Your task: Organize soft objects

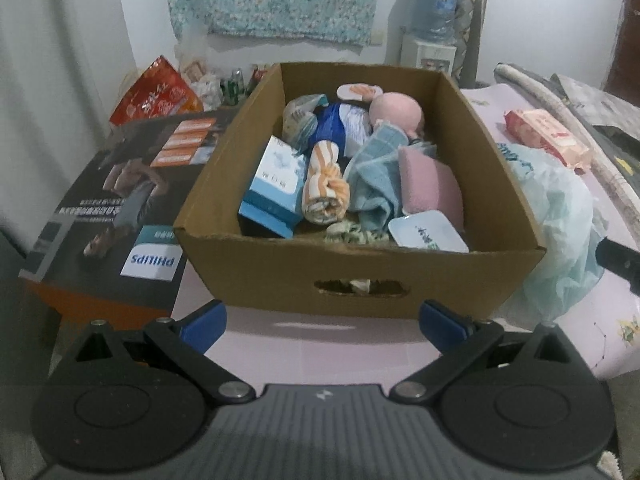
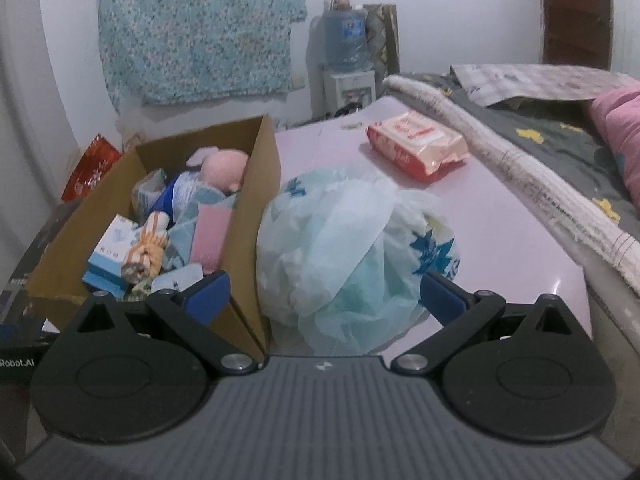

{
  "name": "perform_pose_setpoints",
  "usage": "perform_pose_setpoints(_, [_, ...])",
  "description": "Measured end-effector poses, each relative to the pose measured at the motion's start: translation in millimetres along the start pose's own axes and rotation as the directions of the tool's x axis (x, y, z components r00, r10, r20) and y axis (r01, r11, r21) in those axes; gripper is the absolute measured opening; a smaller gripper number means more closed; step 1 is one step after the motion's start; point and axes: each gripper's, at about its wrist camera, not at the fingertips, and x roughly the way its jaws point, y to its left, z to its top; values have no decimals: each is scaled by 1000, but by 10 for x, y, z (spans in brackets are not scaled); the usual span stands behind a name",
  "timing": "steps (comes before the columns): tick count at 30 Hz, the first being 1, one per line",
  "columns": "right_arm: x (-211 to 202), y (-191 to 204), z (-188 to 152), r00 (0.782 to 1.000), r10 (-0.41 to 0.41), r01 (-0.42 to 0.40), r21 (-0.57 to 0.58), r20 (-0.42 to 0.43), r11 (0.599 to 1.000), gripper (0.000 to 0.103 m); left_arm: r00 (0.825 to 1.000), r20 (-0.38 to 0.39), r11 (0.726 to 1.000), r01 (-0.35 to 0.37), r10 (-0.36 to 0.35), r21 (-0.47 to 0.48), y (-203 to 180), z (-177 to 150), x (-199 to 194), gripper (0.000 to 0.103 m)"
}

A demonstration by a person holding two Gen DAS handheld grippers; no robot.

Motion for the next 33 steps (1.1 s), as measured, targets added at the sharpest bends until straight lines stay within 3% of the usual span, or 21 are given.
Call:
perform_pose_setpoints(10, [93,83,18,998,16,-18,-25,-57,1000,102,999,-25,999,-45,45,3,18,42,48,103])
perform_pose_setpoints(33, [123,137,-7,996,17,-22,-63,-83,998,102,999,-36,1000,-30,30,7,5,14,62,103])
